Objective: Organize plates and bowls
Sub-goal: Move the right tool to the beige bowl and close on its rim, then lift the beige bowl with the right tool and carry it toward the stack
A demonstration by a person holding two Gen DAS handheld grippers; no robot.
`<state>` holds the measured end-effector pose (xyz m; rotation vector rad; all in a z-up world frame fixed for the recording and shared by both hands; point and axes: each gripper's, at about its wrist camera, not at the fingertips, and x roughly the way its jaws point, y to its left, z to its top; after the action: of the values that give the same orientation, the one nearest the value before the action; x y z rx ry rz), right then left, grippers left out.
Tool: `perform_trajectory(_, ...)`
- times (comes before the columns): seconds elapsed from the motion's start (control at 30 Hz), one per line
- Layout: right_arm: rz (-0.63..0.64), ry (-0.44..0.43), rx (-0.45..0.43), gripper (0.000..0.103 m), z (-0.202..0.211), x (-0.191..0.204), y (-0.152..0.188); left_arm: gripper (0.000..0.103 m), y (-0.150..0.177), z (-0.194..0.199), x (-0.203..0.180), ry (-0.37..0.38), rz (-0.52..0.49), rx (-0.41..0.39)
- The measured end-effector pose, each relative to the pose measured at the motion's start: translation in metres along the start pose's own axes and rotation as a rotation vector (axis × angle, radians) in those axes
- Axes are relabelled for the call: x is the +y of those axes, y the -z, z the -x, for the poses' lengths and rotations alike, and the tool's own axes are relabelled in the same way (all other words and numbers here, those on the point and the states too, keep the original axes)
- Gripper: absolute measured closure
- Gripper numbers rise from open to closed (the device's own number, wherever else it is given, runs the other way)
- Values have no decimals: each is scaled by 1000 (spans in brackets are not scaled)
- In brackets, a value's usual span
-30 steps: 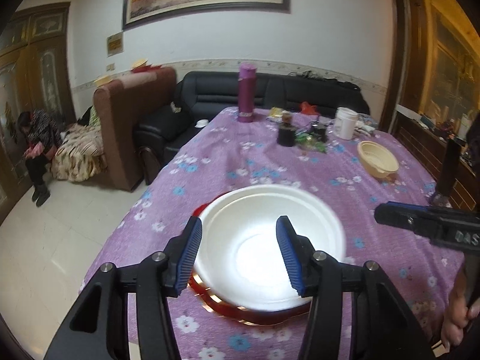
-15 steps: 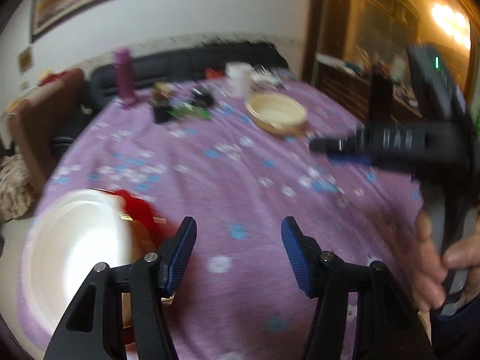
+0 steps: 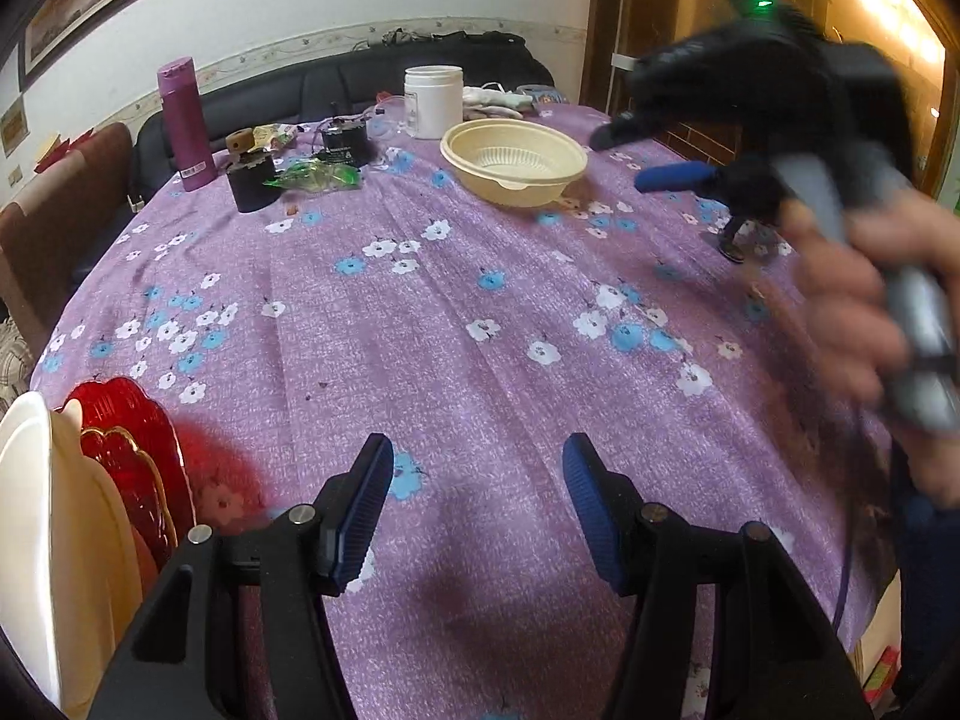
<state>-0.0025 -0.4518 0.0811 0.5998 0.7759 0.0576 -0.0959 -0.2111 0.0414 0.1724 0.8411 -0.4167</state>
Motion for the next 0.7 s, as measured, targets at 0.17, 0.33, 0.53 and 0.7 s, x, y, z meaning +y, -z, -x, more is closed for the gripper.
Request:
perform_trajectory(0.17, -96, 49, 13, 57, -42, -6, -33, 45, -2, -3, 9, 7, 12, -2)
perform_trajectory(0.33, -182, 81, 34, 57, -81, -19, -48, 45, -3, -7, 17, 13, 23, 1)
perform_trajectory(0.53, -99, 127, 65, 89, -102, -15, -52, 45, -4, -7, 21, 10, 33, -4)
perform_trajectory(0.7, 50, 141, 36, 94, -74, 1, -43, 45, -4, -1, 19, 8, 29, -18)
